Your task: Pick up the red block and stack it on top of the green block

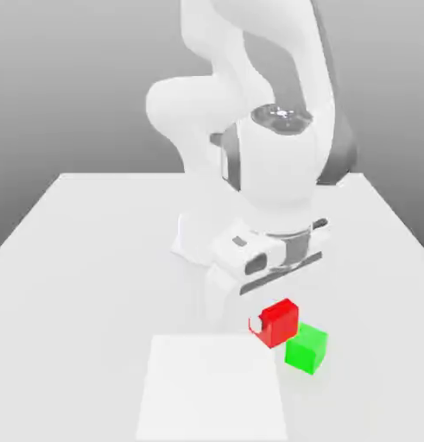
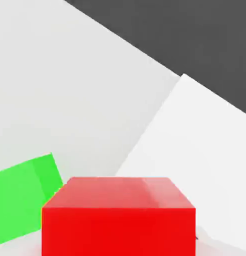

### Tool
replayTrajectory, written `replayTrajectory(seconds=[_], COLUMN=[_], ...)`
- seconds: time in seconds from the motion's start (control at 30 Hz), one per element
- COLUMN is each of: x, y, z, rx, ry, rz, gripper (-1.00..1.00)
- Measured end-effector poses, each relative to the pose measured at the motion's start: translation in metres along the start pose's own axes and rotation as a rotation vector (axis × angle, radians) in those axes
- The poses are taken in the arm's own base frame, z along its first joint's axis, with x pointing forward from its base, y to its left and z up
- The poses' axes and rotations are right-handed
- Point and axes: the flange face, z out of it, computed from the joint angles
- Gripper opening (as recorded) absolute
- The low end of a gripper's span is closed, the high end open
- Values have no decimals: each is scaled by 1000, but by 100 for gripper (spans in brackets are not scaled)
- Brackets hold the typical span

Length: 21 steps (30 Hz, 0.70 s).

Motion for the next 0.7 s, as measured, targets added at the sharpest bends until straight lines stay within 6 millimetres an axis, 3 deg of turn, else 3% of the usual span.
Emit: replayTrajectory(seconds=[0.13,0.33,0.37,0.57,0.7], x=[-31,-36,-37,-37,-36], y=[-27,-32,-32,-32,-33], z=[-6,43,52,57,30], rx=[-18,-26,-25,-25,-26], ry=[8,12,12,12,13], rz=[-17,-22,-22,-22,-22], gripper=[-100,-100,100,100,100])
